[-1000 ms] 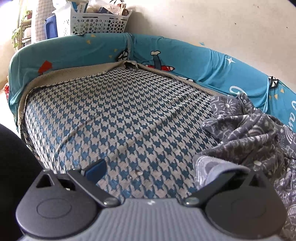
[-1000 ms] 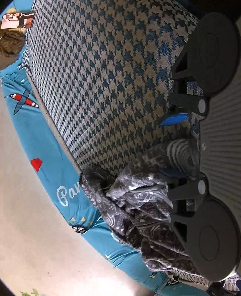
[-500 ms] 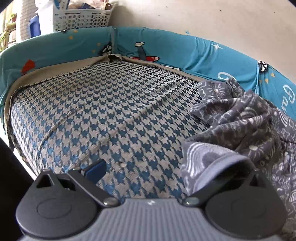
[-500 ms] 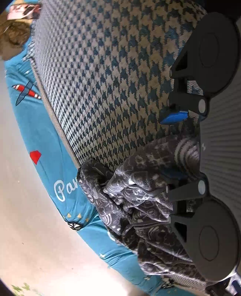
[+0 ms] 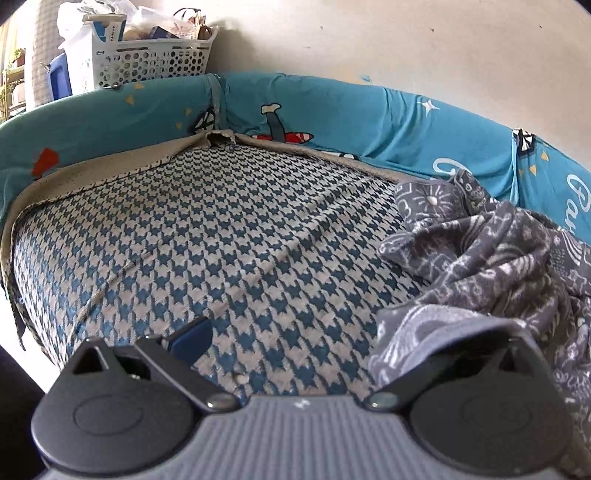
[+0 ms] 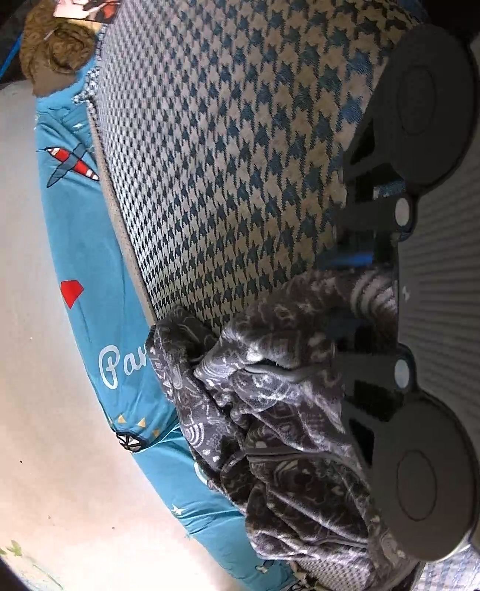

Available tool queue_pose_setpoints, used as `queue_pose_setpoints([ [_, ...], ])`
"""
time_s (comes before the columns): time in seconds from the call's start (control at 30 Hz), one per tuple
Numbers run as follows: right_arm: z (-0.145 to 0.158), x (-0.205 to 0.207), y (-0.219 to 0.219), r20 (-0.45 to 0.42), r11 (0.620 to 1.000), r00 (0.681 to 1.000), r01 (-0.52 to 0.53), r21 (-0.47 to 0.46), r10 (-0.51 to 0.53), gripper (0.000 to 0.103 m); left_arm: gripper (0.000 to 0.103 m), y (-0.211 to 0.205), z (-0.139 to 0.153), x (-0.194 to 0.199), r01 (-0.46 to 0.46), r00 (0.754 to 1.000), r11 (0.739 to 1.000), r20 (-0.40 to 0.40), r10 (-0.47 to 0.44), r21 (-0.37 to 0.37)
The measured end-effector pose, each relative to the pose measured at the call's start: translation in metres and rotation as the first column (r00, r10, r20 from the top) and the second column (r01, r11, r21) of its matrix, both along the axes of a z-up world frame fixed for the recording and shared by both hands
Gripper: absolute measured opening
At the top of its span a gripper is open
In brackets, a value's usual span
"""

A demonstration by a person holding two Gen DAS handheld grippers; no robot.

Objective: Fold clothes

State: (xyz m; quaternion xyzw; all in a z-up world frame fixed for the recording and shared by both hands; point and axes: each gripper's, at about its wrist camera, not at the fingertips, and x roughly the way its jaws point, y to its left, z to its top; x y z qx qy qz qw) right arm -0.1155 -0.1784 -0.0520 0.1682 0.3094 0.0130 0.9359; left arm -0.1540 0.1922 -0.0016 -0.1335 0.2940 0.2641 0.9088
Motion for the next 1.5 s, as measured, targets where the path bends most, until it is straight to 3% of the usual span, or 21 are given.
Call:
queue_pose_setpoints([
  [0.03,0.004,-0.002,-0.001,0.018,1.000,1.000,0.013,-0.006,-0.013,0.013,0.103,0.000,0.001,-0.001,-0.004,1.000,1.000,0.008,0.004,0.003],
  [0.27,0.034,-0.017,-0.011,0.152,0.994,0.984,0.097,-0.041,-0.090,0.011,0.103,0.002,0.025,-0.009,-0.001,1.000,1.000,0.026,0.001,0.025],
  [0.33,0.038,-0.019,-0.011,0.170,0.984,0.978,0.143,-0.108,-0.123,0.006,0.103,0.000,0.029,-0.013,0.004,1.000,1.000,0.010,-0.005,0.027],
  [0.37,0.039,-0.019,-0.011,0.177,0.969,0.971,0.188,-0.160,-0.159,0.006,0.103,-0.001,0.030,-0.016,0.007,1.000,1.000,0.002,-0.007,0.021],
  [0.47,0.035,-0.016,-0.020,0.141,0.966,0.970,0.216,-0.144,-0.196,0.007,0.103,-0.003,0.029,-0.024,0.031,0.999,0.998,-0.029,-0.033,-0.059],
  [0.57,0.034,-0.017,-0.027,0.108,0.978,0.978,0.189,-0.091,-0.179,0.013,0.103,-0.012,0.032,-0.037,0.040,0.999,0.997,-0.024,-0.042,-0.073],
  [0.63,0.036,-0.021,-0.024,0.125,0.977,0.978,0.179,-0.115,-0.164,0.025,0.103,-0.018,0.037,-0.047,0.056,0.998,0.997,-0.007,-0.056,-0.061],
  [0.9,0.040,-0.028,-0.006,0.156,0.991,0.987,0.044,-0.124,-0.025,0.035,0.103,-0.040,0.069,-0.081,0.083,0.992,0.997,0.100,-0.083,0.004],
  [1.1,0.030,-0.027,0.023,0.092,0.974,0.980,-0.158,-0.162,0.174,0.036,0.103,-0.047,0.074,-0.067,0.152,0.984,0.987,0.098,-0.148,-0.043],
  [1.2,0.024,-0.027,0.035,0.070,0.964,0.977,-0.185,-0.188,0.202,0.037,0.103,-0.056,0.071,-0.055,0.193,0.978,0.981,0.085,-0.189,-0.037],
  [1.4,0.017,-0.023,0.031,0.013,0.976,0.983,-0.178,-0.127,0.181,0.039,0.103,-0.075,0.058,-0.025,0.256,0.966,0.966,0.049,-0.254,-0.031],
  [1.5,0.013,-0.019,0.029,-0.021,0.980,0.987,-0.161,-0.117,0.160,0.041,0.103,-0.087,0.053,-0.011,0.317,0.947,0.948,0.054,-0.315,-0.027],
])
